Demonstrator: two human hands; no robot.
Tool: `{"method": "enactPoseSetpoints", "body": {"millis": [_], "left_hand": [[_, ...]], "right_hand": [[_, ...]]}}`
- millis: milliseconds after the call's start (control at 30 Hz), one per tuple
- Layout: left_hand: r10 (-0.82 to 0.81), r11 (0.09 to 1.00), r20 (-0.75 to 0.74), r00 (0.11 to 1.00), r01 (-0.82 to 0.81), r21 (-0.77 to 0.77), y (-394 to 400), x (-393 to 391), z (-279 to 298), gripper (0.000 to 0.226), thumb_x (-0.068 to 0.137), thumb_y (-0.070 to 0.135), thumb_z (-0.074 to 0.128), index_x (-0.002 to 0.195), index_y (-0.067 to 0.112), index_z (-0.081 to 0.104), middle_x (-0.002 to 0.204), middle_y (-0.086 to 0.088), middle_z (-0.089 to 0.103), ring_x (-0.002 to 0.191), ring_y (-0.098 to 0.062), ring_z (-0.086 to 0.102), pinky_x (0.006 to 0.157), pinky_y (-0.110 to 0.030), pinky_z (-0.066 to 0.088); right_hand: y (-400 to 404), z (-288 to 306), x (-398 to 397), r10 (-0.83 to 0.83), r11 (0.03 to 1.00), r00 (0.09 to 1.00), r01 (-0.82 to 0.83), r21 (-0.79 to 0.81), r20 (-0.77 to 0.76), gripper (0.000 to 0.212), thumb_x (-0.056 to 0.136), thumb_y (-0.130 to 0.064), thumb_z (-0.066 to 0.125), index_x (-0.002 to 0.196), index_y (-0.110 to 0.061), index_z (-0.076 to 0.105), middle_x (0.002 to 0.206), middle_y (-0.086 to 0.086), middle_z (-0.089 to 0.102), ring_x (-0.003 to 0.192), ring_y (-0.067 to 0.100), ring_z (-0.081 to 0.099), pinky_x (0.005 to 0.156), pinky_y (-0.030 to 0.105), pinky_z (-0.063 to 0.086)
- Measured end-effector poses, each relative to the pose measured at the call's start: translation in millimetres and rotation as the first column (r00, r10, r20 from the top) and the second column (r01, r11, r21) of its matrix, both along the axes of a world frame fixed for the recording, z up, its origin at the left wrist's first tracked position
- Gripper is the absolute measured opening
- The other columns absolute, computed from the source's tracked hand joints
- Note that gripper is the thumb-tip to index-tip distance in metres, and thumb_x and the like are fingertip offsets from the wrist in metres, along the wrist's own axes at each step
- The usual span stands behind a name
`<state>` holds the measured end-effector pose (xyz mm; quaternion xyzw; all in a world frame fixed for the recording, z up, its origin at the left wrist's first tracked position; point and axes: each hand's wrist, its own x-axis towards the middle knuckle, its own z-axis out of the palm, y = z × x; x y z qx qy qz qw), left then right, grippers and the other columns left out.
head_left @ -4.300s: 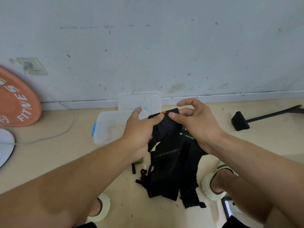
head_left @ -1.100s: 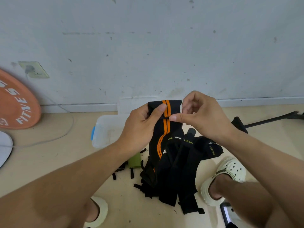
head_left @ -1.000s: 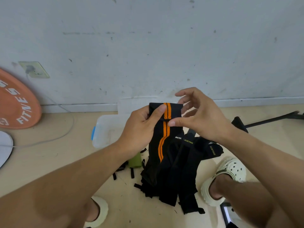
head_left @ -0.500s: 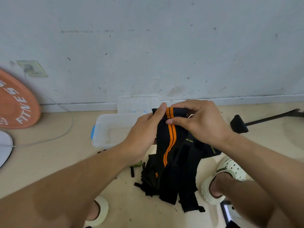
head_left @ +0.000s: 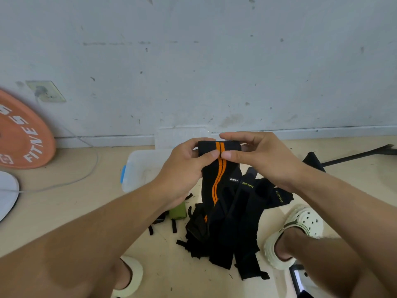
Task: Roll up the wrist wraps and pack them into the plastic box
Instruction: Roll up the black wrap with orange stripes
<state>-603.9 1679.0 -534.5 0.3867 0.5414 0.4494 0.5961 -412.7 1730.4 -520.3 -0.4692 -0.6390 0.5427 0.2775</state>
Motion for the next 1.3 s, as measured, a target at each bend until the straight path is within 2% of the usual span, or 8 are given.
{"method": "enactPoseSetpoints", "body": {"millis": [200, 333, 467, 600, 767, 867, 1067, 1300], "left_hand": [[-0.004, 0.999, -0.114, 0.993, 0.009, 0.044, 0.4, -1.9, -4.6, 0.027, 0.096, 0.012, 0.071, 0.121, 0.019, 0.068, 0.105, -0.004, 0.080, 0.105, -0.022, 0.075, 0.105, -0.052, 0.053], [-0.001, 0.999, -0.172, 0.985, 0.010, 0.053, 0.2, -2.2, -7.8, 0.026, 0.093, 0.013, 0.074, 0.118, 0.019, 0.070, 0.101, -0.004, 0.080, 0.101, -0.021, 0.076, 0.105, -0.050, 0.054], [-0.011, 0.998, -0.214, 0.977, 0.025, 0.064, 0.3, -1.0, -11.2, 0.024, 0.096, 0.018, 0.071, 0.121, 0.017, 0.069, 0.100, -0.004, 0.081, 0.099, -0.021, 0.077, 0.101, -0.050, 0.056], [-0.041, 0.998, -0.191, 0.981, 0.049, 0.038, -1.6, 4.2, -13.5, 0.028, 0.102, 0.032, 0.062, 0.129, 0.025, 0.065, 0.107, -0.003, 0.080, 0.104, -0.022, 0.075, 0.101, -0.053, 0.056], [-0.086, 0.991, 0.085, 0.993, 0.094, -0.090, -1.5, 10.5, -4.5, 0.046, 0.101, 0.052, 0.048, 0.131, 0.022, 0.066, 0.118, -0.004, 0.077, 0.114, -0.022, 0.072, 0.103, -0.050, 0.054], [-0.058, 0.990, 0.140, 0.988, 0.075, -0.118, -0.3, 10.5, -1.7, 0.047, 0.104, 0.049, 0.047, 0.130, 0.016, 0.067, 0.118, -0.009, 0.077, 0.113, -0.024, 0.073, 0.103, -0.049, 0.054], [0.015, 0.996, 0.069, 0.997, -0.009, -0.088, 4.0, 3.0, -3.3, 0.027, 0.106, 0.026, 0.055, 0.124, 0.010, 0.067, 0.112, -0.012, 0.077, 0.105, -0.023, 0.074, 0.097, -0.042, 0.058], [0.000, 1.000, -0.053, 0.999, 0.001, 0.018, 6.5, -1.7, 0.6, 0.024, 0.105, 0.019, 0.057, 0.128, 0.015, 0.062, 0.116, -0.006, 0.073, 0.113, -0.024, 0.070, 0.106, -0.053, 0.053]], "right_hand": [[4.4, -1.1, 3.8, 0.067, 0.985, 0.978, -0.096, 0.142, 0.197, 0.041, 0.084, -0.033, 0.082, 0.124, -0.033, 0.072, 0.067, -0.010, 0.069, 0.063, 0.012, 0.064, 0.072, 0.026, 0.054], [3.3, -5.0, 3.8, 0.097, 0.970, 0.970, -0.142, 0.198, 0.224, 0.029, 0.087, -0.033, 0.078, 0.115, -0.033, 0.073, 0.093, 0.002, 0.078, 0.086, 0.029, 0.073, 0.086, 0.046, 0.058], [2.2, -5.2, 3.1, 0.066, 0.974, 0.972, -0.111, 0.196, 0.225, 0.022, 0.086, -0.028, 0.082, 0.106, -0.030, 0.073, 0.084, 0.009, 0.075, 0.062, 0.016, 0.062, 0.064, 0.023, 0.050], [1.4, -4.5, 1.7, -0.042, 0.965, 0.986, -0.002, 0.261, 0.163, 0.021, 0.083, -0.027, 0.086, 0.100, -0.030, 0.075, 0.081, 0.008, 0.073, 0.049, 0.009, 0.053, 0.051, 0.017, 0.043], [-2.7, -3.4, -1.5, -0.093, 0.963, 0.995, 0.096, 0.250, -0.027, 0.026, 0.075, -0.014, 0.091, 0.092, -0.027, 0.078, 0.095, 0.008, 0.076, 0.082, 0.042, 0.070, 0.078, 0.055, 0.059], [-3.9, -6.6, -3.1, -0.110, 0.952, 0.993, 0.114, 0.283, -0.032, 0.030, 0.072, -0.011, 0.092, 0.091, -0.030, 0.079, 0.095, 0.006, 0.075, 0.083, 0.039, 0.065, 0.082, 0.051, 0.057], [1.1, -1.3, 2.5, -0.017, 0.992, 1.000, 0.019, 0.125, -0.015, 0.026, 0.078, -0.014, 0.087, 0.099, -0.028, 0.083, 0.106, -0.006, 0.075, 0.083, 0.009, 0.066, 0.085, 0.022, 0.054], [4.0, 6.1, 1.8, -0.042, 0.974, 0.982, 0.000, -0.225, -0.183, 0.057, 0.078, -0.028, 0.075, 0.132, -0.016, 0.066, 0.101, 0.000, 0.079, 0.093, 0.015, 0.077, 0.077, 0.021, 0.057]]}}
